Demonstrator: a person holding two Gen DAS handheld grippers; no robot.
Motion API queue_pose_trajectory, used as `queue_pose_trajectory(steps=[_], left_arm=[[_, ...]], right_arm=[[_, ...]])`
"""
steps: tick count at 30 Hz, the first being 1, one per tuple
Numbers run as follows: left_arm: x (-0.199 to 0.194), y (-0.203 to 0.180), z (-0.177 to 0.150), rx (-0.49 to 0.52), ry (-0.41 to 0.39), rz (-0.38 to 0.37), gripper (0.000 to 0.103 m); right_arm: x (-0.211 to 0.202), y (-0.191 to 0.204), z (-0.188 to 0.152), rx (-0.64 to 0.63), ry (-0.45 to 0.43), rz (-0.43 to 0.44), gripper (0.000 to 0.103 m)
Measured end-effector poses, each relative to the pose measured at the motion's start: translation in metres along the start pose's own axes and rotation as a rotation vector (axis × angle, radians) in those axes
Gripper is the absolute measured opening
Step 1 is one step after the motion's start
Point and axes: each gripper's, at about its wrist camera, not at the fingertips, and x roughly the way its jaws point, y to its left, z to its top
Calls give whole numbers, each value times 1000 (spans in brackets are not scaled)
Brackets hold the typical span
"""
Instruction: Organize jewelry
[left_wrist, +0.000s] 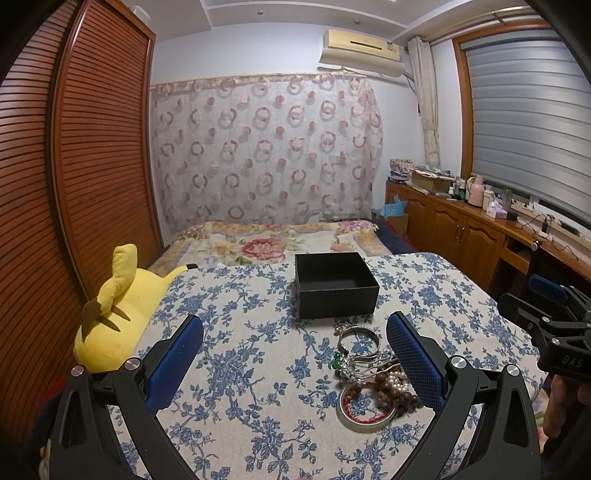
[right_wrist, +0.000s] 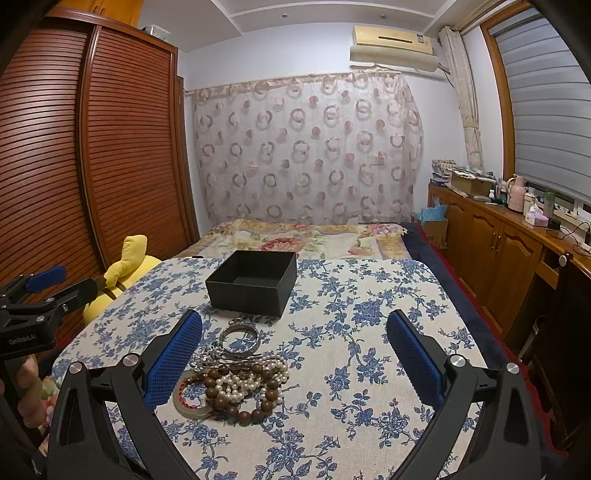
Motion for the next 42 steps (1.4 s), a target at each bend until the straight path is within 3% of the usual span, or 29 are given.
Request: queue_pose_trajectory(steps=[13,24,29,37,42], left_arm=[[-6,-5,14,1,7,-5,96],[26,0,-15,-3,87,-49,96],[47,2,-30,-6,148,-80,96],[74,-3,-46,6,230,-172,96],[98,-6,-47,-46,296,-277,94]], right_arm=[[0,1,-1,0,1,1,101],[16,-3,-15,-25,50,28,100],[27,-8,-24,-39,97,59,85],[37,-17,-35,-49,144,79,79],[42,-21,-38,-56,165,75,79]])
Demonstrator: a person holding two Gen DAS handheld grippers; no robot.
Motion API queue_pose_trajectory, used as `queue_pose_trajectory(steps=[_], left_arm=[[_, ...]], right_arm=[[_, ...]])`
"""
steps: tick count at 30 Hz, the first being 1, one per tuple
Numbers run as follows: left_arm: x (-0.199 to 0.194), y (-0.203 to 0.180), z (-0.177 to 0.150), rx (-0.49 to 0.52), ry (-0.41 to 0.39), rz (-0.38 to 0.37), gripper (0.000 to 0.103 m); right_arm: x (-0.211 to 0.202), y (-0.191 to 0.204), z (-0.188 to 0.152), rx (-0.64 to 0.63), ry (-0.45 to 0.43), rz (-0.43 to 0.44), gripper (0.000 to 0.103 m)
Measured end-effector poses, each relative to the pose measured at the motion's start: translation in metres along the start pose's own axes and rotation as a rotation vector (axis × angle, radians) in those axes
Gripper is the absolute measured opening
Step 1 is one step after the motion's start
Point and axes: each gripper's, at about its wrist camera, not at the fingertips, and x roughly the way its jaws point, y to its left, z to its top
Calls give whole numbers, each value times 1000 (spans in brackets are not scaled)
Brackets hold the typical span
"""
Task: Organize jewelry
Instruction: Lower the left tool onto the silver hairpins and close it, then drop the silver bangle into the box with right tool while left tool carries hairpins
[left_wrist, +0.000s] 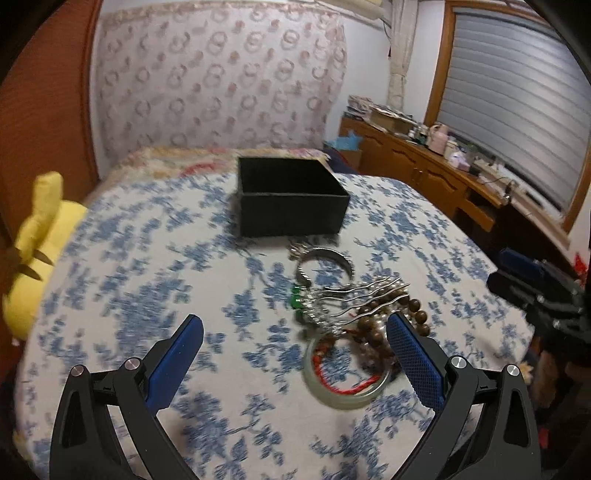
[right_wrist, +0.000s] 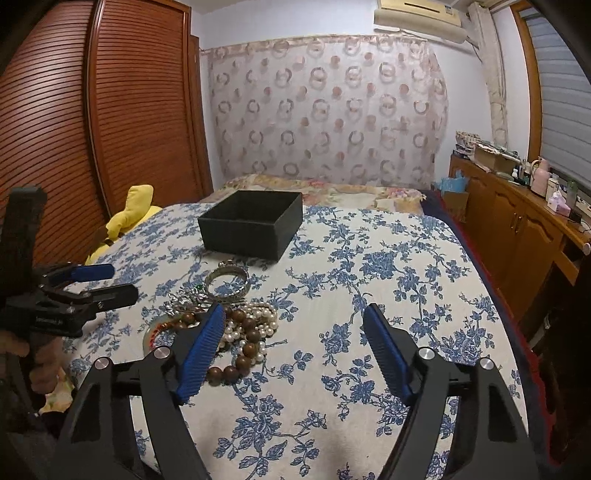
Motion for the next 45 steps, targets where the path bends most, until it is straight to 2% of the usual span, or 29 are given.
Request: queue_pose_trajectory(steps=[1,3,4,6,7,11,13,16,18,19,21,31,38,45], left_arm=[[7,1,2,-11,18,-31,92],[18,2,5,-28,51,-57,80],[22,2,7,-34,61,-68,78],[33,4,10,-61,95,-101,66],[37,5,11,-73,109,-116,63],[57,13,13,-157,183,-167,45],[65,18,13,-190,212,-178,44],[70,18,14,-201,218,-176,43],[74,18,15,-215,228,-189,32],[77,17,16,-220,232,-190,30],[77,18,18,-217,218,-188,17],[43,22,25,-172,95,-186,7],[12,37,29,-186,13,-191,7],[-5,56,34,-211,-43,-196,7]], right_arm=[[2,-1,0,0,4,0,79],[6,-2,0,-4,13,-1,79],[7,-2,0,-6,15,-2,79],[11,-2,0,-11,23,1,79],[13,-3,1,-13,25,1,79],[18,-3,1,-16,33,4,79],[19,-2,1,-19,36,6,79],[22,-3,1,-17,44,12,79],[24,-3,2,-19,48,11,79],[25,-3,2,-19,50,9,79],[26,-4,3,-20,51,8,79],[34,-2,6,-35,58,10,79],[50,7,18,-68,70,38,79],[83,27,31,-118,109,111,79]])
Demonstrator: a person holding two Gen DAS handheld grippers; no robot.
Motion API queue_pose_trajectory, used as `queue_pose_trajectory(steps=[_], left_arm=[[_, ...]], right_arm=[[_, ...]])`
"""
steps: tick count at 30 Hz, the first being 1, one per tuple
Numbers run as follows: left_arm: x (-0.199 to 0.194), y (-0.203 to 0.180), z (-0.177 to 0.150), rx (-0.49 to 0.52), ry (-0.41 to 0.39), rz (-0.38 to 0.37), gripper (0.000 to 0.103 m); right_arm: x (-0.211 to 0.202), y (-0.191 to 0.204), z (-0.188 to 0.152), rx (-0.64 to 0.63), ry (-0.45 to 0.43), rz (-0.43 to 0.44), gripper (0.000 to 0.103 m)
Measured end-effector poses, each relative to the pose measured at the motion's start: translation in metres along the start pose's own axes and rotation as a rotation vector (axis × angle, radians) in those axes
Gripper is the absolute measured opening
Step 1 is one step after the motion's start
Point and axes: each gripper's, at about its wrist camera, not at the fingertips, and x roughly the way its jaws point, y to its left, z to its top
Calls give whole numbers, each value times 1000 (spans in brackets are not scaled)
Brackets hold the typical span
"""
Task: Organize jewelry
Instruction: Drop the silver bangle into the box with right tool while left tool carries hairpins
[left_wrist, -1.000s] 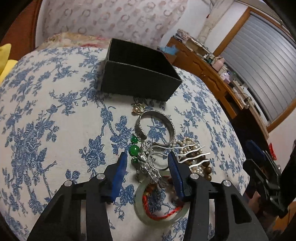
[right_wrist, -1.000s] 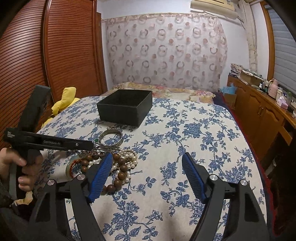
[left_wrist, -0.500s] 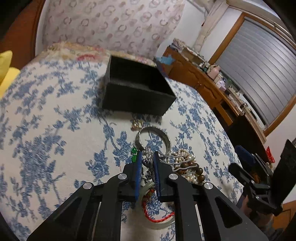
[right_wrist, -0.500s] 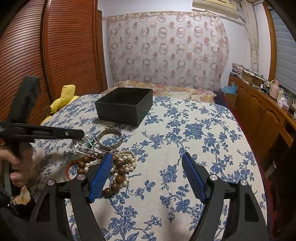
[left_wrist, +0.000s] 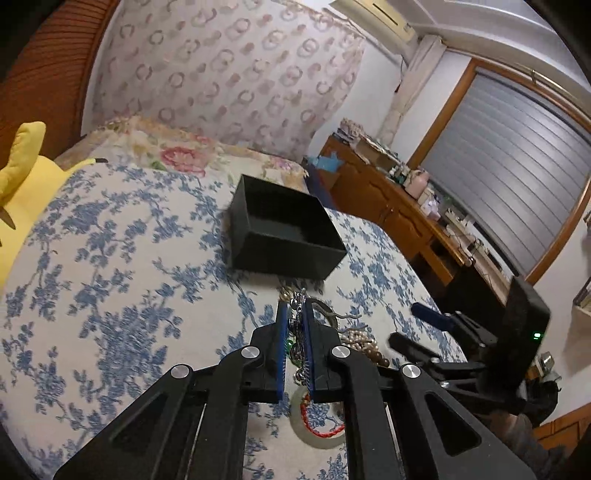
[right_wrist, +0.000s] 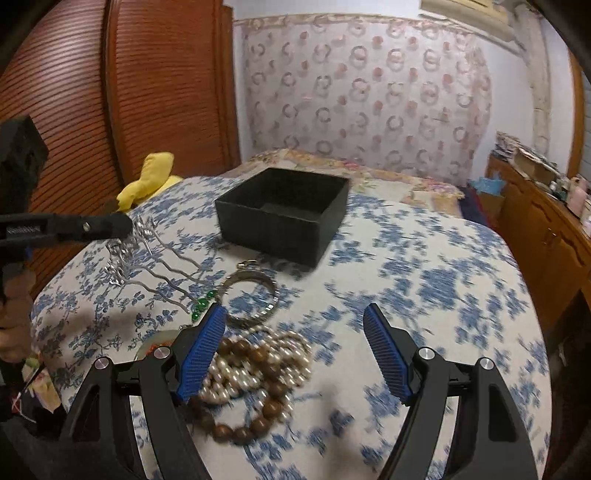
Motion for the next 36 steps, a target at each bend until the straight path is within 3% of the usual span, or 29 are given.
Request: queue_pose_trajectory(steps=[9,13,19,26,36], left_arm=[[-12,27,1,-17,-23,55,7],[-17,39,3,-25,-40,86,7],[-20,48,5,-35,-54,99,7],[-19,46,5,-23,-53,102,7],[-13,36,11,-10,-59,92,7]], right_arm=[[38,13,21,-48,75,72,79],[55,18,28,-56,130,105,86],[84,25,33,-61,217,103,86],[98,30,27,-86,282,90,61],[66,20,31,-102,212,108,60]])
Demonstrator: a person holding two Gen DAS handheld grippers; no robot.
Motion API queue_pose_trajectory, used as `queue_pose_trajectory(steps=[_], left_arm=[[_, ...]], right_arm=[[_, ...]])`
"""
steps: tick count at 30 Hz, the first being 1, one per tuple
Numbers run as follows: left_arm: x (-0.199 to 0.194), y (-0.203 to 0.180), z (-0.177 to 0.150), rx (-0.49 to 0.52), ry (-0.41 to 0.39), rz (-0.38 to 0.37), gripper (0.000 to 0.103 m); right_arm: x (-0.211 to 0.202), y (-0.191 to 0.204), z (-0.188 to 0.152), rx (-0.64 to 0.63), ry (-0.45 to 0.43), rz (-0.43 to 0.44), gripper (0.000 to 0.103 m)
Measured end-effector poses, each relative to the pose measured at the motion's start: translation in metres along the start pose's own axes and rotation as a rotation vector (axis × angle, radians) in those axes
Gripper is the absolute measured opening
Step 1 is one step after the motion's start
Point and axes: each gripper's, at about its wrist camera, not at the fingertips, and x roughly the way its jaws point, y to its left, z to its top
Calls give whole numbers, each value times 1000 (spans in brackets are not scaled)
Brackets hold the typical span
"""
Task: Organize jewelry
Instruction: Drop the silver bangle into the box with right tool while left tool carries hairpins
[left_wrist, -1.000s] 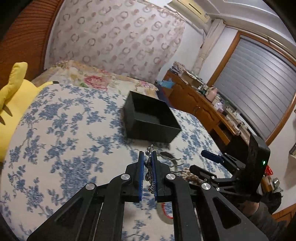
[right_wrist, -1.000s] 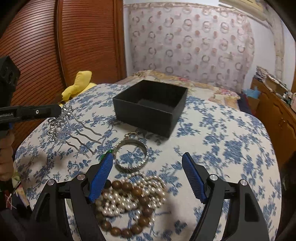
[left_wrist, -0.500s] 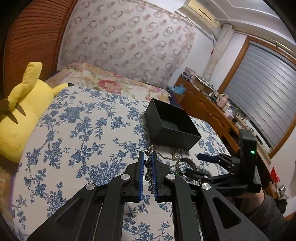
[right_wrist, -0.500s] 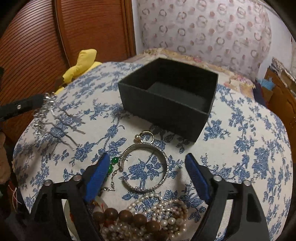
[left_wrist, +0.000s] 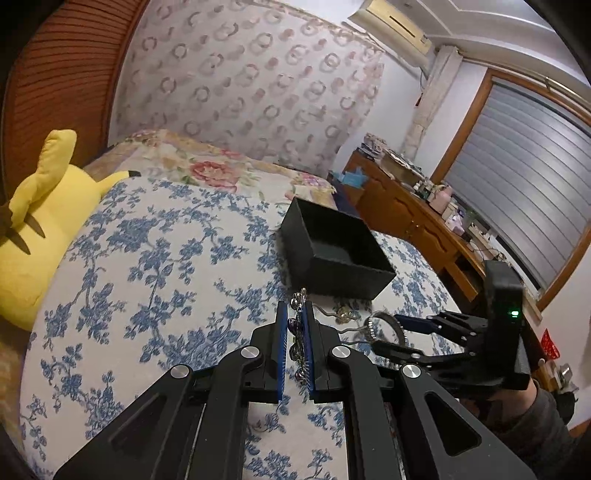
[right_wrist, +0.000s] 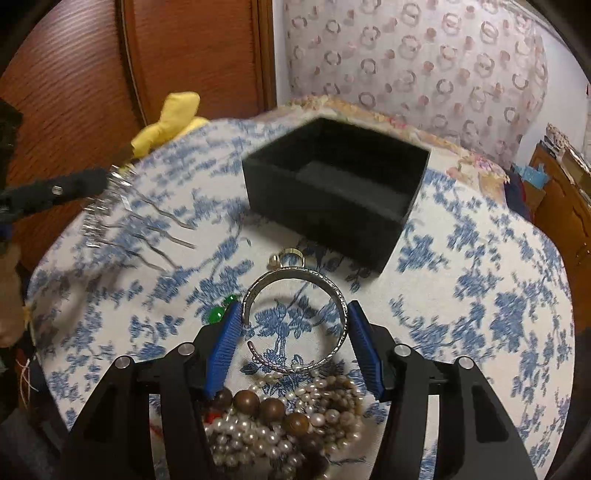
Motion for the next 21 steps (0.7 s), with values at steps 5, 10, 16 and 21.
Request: queue_pose_trajectory(steps=[5,10,16,21], left_arm=[[5,-12,17,25,-19,-12,7],[13,-22,39,59,-39,-10,7],[26,-19,68,59,-57,-3,7],[37,-13,89,47,-69,7,7]], right_arm=[[-21,-19,15,3,-71,4,60],[-23,-38,39,0,-124,-4,60],[-7,-58,69,0,-149,2,60],[12,-61,82,-18,-139,30,60]])
